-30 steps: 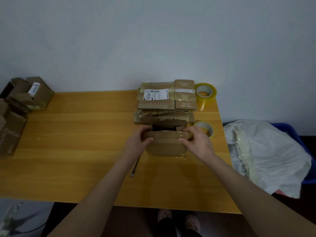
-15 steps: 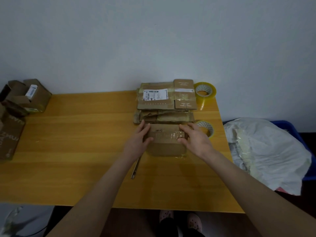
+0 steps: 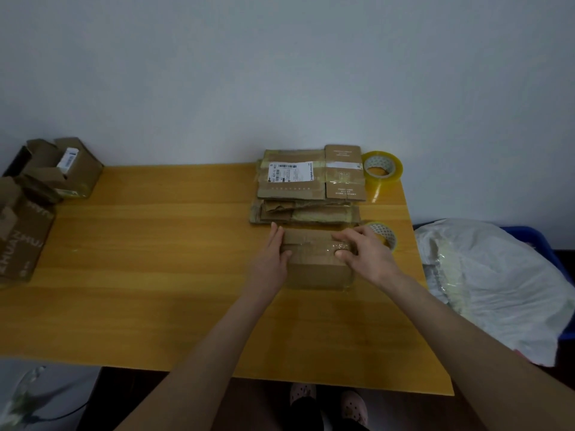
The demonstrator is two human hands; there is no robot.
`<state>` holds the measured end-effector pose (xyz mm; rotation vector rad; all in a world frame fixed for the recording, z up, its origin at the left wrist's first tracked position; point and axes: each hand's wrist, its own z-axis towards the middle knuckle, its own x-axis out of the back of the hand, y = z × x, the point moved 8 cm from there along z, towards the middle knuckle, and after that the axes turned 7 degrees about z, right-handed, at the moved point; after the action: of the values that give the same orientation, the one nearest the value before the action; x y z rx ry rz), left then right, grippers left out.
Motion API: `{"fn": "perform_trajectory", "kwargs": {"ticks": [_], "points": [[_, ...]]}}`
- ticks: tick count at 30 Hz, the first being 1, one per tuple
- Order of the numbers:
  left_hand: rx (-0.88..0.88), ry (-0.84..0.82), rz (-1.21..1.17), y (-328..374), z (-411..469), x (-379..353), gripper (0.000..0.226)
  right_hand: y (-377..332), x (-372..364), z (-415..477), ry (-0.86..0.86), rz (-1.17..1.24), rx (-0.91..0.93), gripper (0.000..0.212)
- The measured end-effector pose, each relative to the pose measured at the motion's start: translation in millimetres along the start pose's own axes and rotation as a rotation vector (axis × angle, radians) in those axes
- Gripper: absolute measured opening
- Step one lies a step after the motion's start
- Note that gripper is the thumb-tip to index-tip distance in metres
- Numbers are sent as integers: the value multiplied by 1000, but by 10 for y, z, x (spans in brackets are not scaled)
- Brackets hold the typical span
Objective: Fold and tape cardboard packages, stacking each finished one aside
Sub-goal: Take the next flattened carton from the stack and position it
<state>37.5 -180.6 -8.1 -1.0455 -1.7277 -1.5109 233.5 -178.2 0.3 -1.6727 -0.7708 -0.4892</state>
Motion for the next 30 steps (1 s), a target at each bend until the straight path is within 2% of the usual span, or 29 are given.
{"fn": "perform_trajectory", "kwargs": {"ticks": [5, 9, 15, 17, 20, 23, 27, 30], "points": [[6, 6, -35, 3, 58, 5, 57, -41, -61, -4, -66, -104, -27, 69], [91, -10, -401, -139, 61, 66, 64, -66, -41, 2, -23, -170, 32, 60], [121, 65, -460, -146, 41, 64, 39, -66, -40, -1, -67, -165, 42, 54], [116, 94, -409, -109, 94, 109, 39, -39, -14, 10, -38, -67, 27, 48], [56, 84, -230, -63, 119, 125, 52, -7, 3, 20, 30, 6, -10, 40], [-24, 50, -39, -46, 80, 45, 55, -14, -41, 31, 64, 16, -29, 36], [-59, -17, 63, -23, 9, -69, 59, -11, -37, 15, 134, 6, -24, 31], [-40, -39, 96, -28, 15, -41, 60, -45, -54, 16, 63, -94, -27, 36]]}}
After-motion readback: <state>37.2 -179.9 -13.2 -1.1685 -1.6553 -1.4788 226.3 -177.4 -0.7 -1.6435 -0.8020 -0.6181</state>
